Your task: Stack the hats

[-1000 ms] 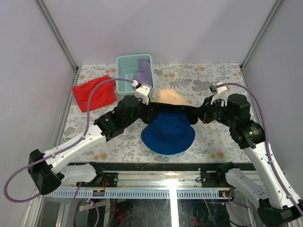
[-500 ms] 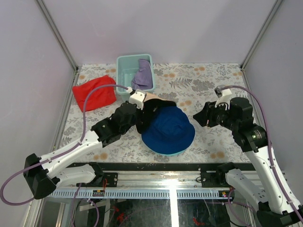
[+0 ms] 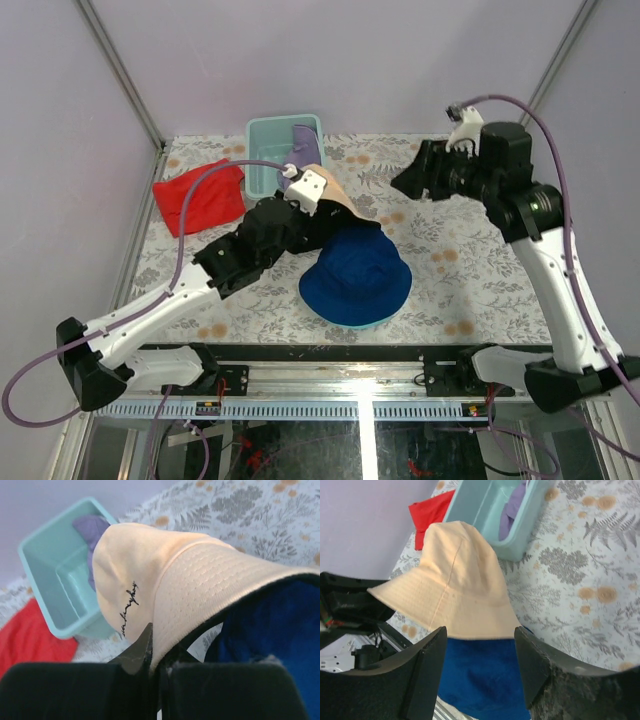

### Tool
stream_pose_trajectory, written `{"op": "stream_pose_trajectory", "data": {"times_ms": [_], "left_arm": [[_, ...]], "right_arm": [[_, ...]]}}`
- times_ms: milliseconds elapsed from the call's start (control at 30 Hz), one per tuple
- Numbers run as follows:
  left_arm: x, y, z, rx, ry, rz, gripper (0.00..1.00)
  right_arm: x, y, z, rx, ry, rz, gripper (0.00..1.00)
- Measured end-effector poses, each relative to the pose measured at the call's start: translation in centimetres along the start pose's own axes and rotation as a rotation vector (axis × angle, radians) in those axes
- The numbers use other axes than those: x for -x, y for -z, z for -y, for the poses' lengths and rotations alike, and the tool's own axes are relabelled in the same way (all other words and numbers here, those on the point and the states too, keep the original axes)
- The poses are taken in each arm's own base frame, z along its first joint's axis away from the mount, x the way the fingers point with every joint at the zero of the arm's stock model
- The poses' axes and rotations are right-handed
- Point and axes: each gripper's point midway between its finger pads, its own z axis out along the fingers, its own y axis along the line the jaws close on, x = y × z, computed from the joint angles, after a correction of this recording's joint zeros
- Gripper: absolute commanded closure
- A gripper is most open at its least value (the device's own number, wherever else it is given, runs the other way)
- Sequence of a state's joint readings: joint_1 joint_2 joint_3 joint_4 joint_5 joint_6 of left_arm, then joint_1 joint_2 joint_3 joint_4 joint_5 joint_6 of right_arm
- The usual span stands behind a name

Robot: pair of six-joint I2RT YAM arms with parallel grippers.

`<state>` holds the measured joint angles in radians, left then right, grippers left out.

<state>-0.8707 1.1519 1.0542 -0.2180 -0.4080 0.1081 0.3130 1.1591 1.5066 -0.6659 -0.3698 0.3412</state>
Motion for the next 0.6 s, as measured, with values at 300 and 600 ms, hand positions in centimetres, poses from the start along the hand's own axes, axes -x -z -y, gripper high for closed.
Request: {"op": "stream_pose_trajectory", "data": {"times_ms": [300, 600], "left_arm": [[8.0, 1.0, -0.1, -0.071, -0.177, 0.164, 1.00], [9.9, 2.4, 1.0, -0.183, -0.384, 0.255, 1.00]], "right_arm": [[5.6, -4.8, -2.4, 0.122, -0.058, -0.062, 0.13], [7.9, -5.9, -4.2, 0.192, -0.095, -0.089, 0.01]]}}
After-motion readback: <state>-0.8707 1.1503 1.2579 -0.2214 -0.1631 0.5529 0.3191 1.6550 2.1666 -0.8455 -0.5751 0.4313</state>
